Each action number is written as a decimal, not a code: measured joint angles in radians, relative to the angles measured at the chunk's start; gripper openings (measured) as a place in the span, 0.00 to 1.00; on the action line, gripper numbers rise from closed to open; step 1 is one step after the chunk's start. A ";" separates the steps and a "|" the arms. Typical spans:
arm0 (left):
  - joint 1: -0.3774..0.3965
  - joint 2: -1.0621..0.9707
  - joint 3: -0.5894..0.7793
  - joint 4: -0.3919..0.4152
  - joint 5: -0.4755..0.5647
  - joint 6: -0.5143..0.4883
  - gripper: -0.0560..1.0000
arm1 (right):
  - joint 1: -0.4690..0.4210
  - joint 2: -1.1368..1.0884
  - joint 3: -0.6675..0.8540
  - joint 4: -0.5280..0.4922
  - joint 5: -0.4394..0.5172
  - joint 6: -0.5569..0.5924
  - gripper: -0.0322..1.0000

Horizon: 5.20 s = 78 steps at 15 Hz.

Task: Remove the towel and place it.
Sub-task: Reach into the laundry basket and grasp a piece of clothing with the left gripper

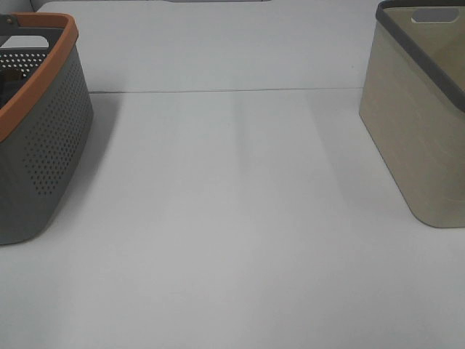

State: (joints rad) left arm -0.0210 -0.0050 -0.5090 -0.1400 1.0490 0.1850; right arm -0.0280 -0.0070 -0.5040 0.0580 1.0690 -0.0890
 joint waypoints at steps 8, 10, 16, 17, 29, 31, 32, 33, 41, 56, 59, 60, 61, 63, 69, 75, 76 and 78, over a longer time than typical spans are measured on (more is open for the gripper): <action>0.000 0.000 0.000 0.000 0.000 0.000 0.79 | 0.000 0.000 0.000 0.000 0.000 0.000 0.76; 0.000 0.000 0.000 0.000 0.000 0.000 0.79 | 0.000 0.000 0.000 0.000 0.000 0.000 0.76; 0.000 0.000 0.000 0.000 0.000 0.000 0.79 | 0.000 0.000 0.000 0.000 0.000 0.000 0.76; 0.000 0.000 0.000 0.000 0.000 0.000 0.79 | 0.000 0.000 0.000 0.000 0.000 0.000 0.76; 0.000 0.000 0.000 0.000 0.000 0.000 0.79 | 0.000 0.000 0.000 0.000 0.000 0.000 0.76; 0.000 0.000 0.000 0.000 0.000 0.000 0.79 | 0.000 0.000 0.000 0.000 0.000 0.000 0.76; 0.000 0.000 0.000 0.000 0.000 0.000 0.79 | 0.000 0.000 0.000 0.000 0.000 0.000 0.76; 0.000 0.000 0.000 0.000 0.000 0.000 0.79 | 0.000 0.000 0.000 0.000 0.000 0.000 0.76; 0.000 0.000 0.000 0.000 0.000 0.000 0.79 | 0.000 0.000 0.000 0.000 0.000 0.000 0.76; 0.000 0.000 0.000 -0.002 0.000 0.000 0.79 | 0.000 0.000 0.000 0.000 0.000 0.000 0.76; 0.000 0.008 -0.001 -0.003 -0.001 0.000 0.79 | 0.000 0.000 0.000 0.000 0.000 0.000 0.76; 0.000 0.022 -0.007 -0.003 -0.015 0.000 0.79 | 0.000 0.000 0.000 0.000 0.000 0.000 0.76; 0.000 0.042 -0.019 0.004 -0.053 -0.012 0.79 | 0.000 0.000 0.000 0.000 0.000 0.000 0.76; 0.000 0.098 -0.047 0.082 -0.166 -0.097 0.79 | 0.000 0.000 0.000 0.000 0.000 0.000 0.76; 0.000 0.470 -0.114 0.393 -0.377 -0.389 0.77 | 0.000 0.000 0.000 0.000 0.000 0.000 0.76; 0.000 0.980 -0.381 0.550 -0.372 -0.573 0.77 | 0.000 0.000 0.000 0.000 0.000 0.000 0.76; 0.000 1.061 -0.435 0.550 -0.350 -0.594 0.77 | 0.000 0.000 0.000 0.000 0.000 0.000 0.76; 0.000 1.222 -0.531 0.551 -0.295 -0.616 0.77 | 0.000 0.000 0.000 0.000 0.000 0.000 0.76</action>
State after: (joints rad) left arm -0.0210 1.2170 -1.0400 0.4110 0.7540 -0.4310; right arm -0.0280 -0.0070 -0.5040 0.0580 1.0690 -0.0890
